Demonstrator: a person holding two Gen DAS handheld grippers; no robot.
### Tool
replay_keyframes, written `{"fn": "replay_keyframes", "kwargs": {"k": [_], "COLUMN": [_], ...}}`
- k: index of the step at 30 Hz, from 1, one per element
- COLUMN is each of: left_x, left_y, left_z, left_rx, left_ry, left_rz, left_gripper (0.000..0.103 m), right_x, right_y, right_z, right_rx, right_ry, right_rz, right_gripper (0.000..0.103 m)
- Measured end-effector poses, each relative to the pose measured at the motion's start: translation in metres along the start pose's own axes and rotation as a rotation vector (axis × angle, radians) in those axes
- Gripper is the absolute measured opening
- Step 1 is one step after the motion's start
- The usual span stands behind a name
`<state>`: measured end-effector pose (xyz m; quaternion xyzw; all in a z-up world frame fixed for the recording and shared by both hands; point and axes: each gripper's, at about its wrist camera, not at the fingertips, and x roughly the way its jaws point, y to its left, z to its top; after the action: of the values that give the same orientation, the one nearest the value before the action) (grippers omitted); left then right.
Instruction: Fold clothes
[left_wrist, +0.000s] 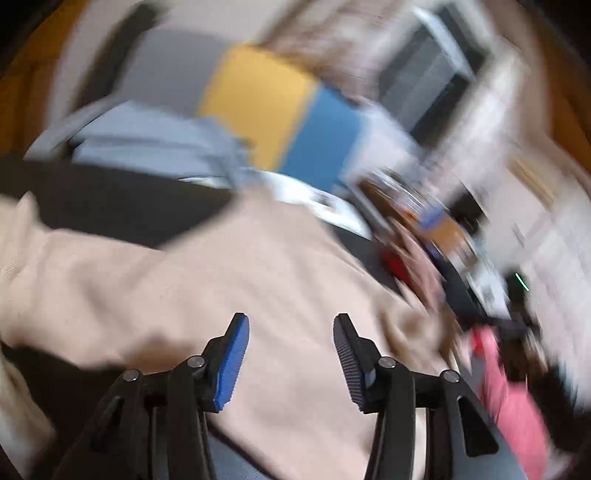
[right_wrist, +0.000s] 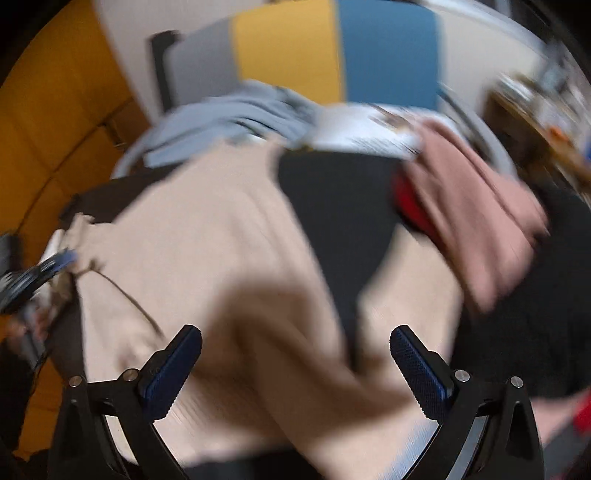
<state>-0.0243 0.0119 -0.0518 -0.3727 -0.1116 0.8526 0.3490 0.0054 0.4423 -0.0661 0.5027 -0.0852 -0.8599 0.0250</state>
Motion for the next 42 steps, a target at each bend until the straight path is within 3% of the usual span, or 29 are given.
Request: {"fn": "replay_keyframes", "kwargs": {"k": [3, 6, 8, 12, 14, 16, 17, 19, 20, 21, 22, 23, 27, 31, 34, 37, 39, 40, 42], "left_x": [-0.009, 0.005, 0.024, 0.042, 0.051, 0.060, 0.060, 0.061, 0.061, 0.056, 0.051, 0.046, 0.026, 0.006, -0.015, -0.022, -0.022, -0.019, -0.007], "left_y": [-0.079, -0.138, -0.158, -0.170, -0.176, -0.181, -0.181, -0.175, -0.173, -0.168, -0.163, -0.159, -0.140, -0.122, -0.099, -0.079, -0.069, -0.064, -0.057], "left_z": [-0.043, -0.086, -0.106, -0.124, -0.133, -0.142, -0.144, -0.138, -0.135, -0.128, -0.122, -0.116, -0.091, -0.065, -0.046, -0.034, -0.035, -0.035, -0.039], "left_rx": [0.262, 0.478, 0.549, 0.647, 0.697, 0.746, 0.762, 0.685, 0.646, 0.614, 0.581, 0.549, 0.418, 0.287, 0.196, 0.125, 0.111, 0.106, 0.101], "left_ry": [0.085, 0.191, 0.270, 0.297, 0.311, 0.323, 0.312, 0.340, 0.352, 0.344, 0.337, 0.329, 0.298, 0.265, 0.198, 0.157, 0.158, 0.170, 0.204], "left_rz": [-0.049, -0.056, -0.056, -0.014, 0.007, 0.028, 0.034, 0.016, 0.005, -0.022, -0.049, -0.076, -0.183, -0.286, -0.286, -0.271, -0.237, -0.224, -0.213], "left_gripper": [0.050, 0.050, 0.051, 0.051, 0.056, 0.064, 0.064, 0.063, 0.058, 0.054, 0.032, 0.003, 0.004, 0.004, 0.004, 0.004, 0.004, 0.004, 0.004], "right_x": [-0.002, 0.008, 0.018, 0.029, 0.033, 0.037, 0.037, 0.033, 0.030, 0.026, 0.023, 0.019, -0.018, -0.067, -0.067, -0.046, -0.037, -0.037, -0.036], "right_y": [-0.035, -0.046, -0.048, -0.030, -0.021, -0.014, -0.011, -0.012, -0.017, -0.021, -0.025, -0.028, -0.023, -0.012, -0.021, -0.032, -0.035, -0.033, -0.028], "right_z": [-0.046, -0.081, -0.096, -0.102, -0.101, -0.101, -0.102, -0.101, -0.099, -0.098, -0.097, -0.096, -0.063, 0.009, 0.070, 0.096, 0.093, 0.082, 0.047], "right_rx": [0.135, 0.208, 0.236, 0.178, 0.140, 0.100, 0.078, 0.079, 0.094, 0.110, 0.127, 0.142, 0.135, 0.071, 0.069, 0.140, 0.183, 0.194, 0.224], "right_ry": [0.028, 0.036, 0.036, -0.019, -0.025, -0.030, -0.036, -0.042, -0.038, -0.033, -0.030, -0.029, -0.104, -0.261, -0.292, -0.269, -0.256, -0.245, -0.203], "right_rz": [0.011, 0.030, 0.042, -0.042, -0.090, -0.141, -0.173, -0.181, -0.164, -0.146, -0.129, -0.113, -0.068, -0.138, -0.215, -0.153, -0.072, -0.006, 0.163], "right_gripper": [0.103, 0.103, 0.103, 0.103, 0.103, 0.096, 0.083, 0.060, 0.034, 0.018, 0.018, 0.018, 0.018, 0.016, 0.016, 0.021, 0.041, 0.049, 0.076]}}
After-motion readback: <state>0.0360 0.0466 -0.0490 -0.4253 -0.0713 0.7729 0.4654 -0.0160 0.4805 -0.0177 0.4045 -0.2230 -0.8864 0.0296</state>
